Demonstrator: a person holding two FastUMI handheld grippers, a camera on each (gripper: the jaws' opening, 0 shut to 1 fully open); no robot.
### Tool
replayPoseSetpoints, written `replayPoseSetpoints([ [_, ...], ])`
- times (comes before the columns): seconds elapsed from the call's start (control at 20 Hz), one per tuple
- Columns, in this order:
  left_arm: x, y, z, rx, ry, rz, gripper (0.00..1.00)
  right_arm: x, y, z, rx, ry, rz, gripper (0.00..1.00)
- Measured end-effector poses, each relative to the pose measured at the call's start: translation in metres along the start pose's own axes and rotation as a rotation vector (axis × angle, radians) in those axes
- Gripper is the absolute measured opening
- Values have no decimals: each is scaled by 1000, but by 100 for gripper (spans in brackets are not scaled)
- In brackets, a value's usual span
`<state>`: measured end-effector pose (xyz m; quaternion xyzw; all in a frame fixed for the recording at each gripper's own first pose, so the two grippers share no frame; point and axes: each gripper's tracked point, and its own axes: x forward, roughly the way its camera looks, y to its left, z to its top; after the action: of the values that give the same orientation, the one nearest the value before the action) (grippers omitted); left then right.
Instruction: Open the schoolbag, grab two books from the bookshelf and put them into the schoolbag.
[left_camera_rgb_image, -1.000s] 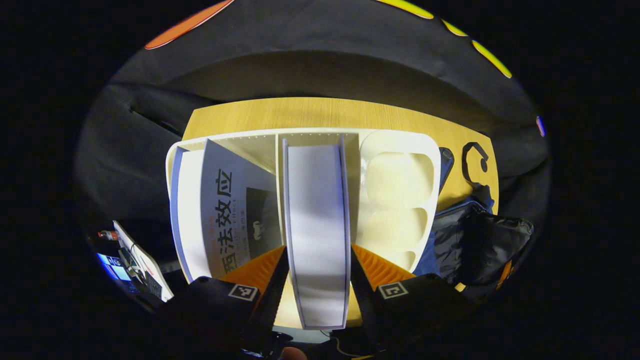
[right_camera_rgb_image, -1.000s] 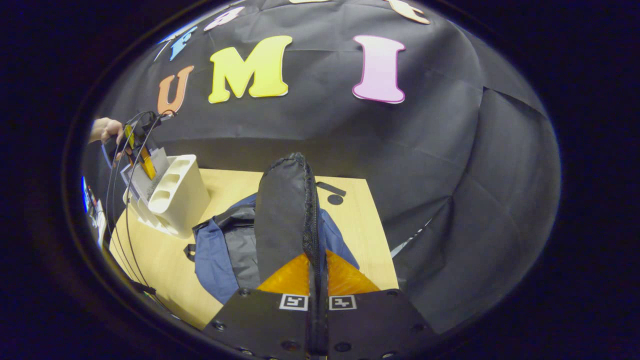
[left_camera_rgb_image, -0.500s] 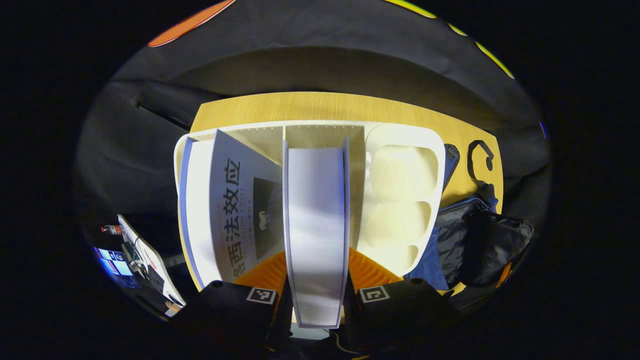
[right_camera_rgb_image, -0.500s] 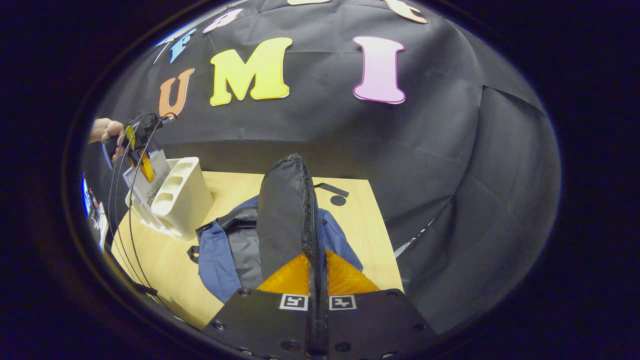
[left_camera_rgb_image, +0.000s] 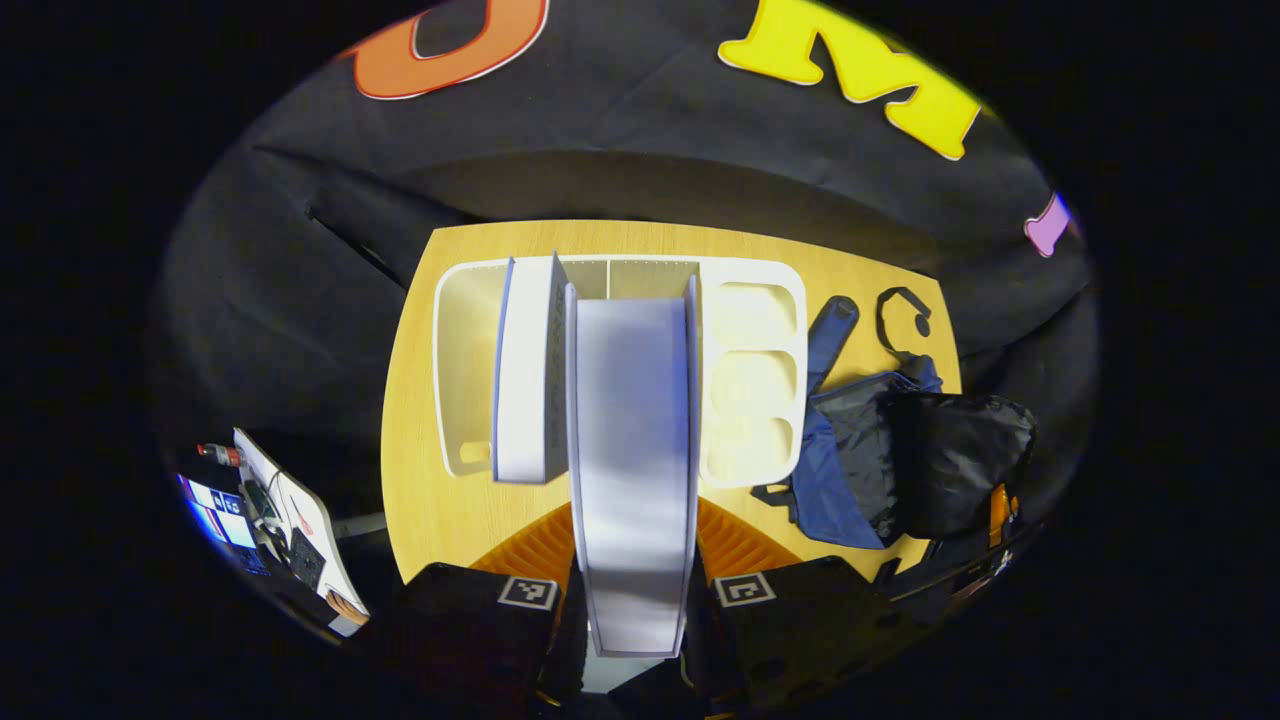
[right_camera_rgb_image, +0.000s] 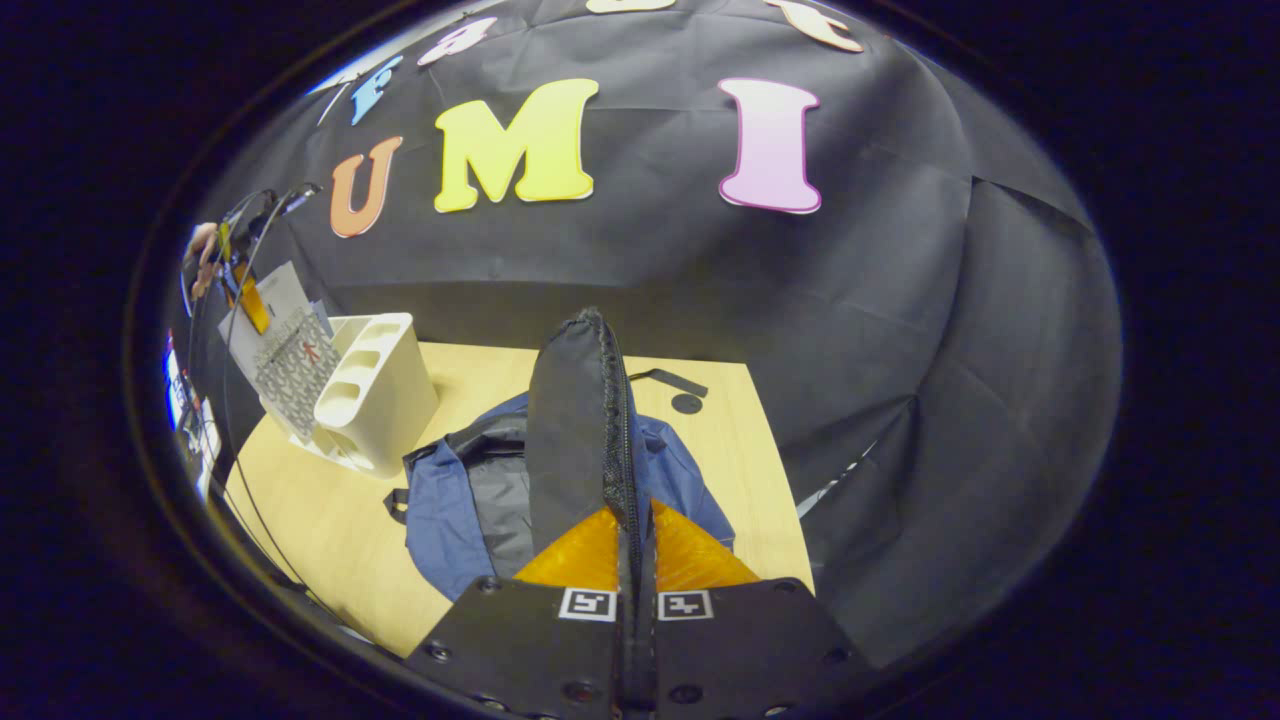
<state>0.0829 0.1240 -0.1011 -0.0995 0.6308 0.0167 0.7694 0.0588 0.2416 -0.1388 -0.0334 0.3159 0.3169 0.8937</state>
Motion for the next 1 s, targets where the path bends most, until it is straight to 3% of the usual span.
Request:
replayPoseSetpoints([
  [0.35, -66, 5, -65, -129, -81, -175, 42, -9, 5, -2, -12, 13, 3, 0],
  [0.5, -74, -8, -92, -259, -89, -323, 42, -14, 8, -5, -18, 25, -3, 0],
  [0.65, -72, -31, -103, -343, -133, -477, 42, -18, 13, -9, -28, 39, -16, 1],
  [0.8, -52, -63, -115, -357, -179, -584, 42, -19, 21, -14, -32, 49, -24, 0],
  [1.0, -11, -119, -141, -375, -145, -699, 42, -22, 26, -13, -43, 52, -36, 0],
])
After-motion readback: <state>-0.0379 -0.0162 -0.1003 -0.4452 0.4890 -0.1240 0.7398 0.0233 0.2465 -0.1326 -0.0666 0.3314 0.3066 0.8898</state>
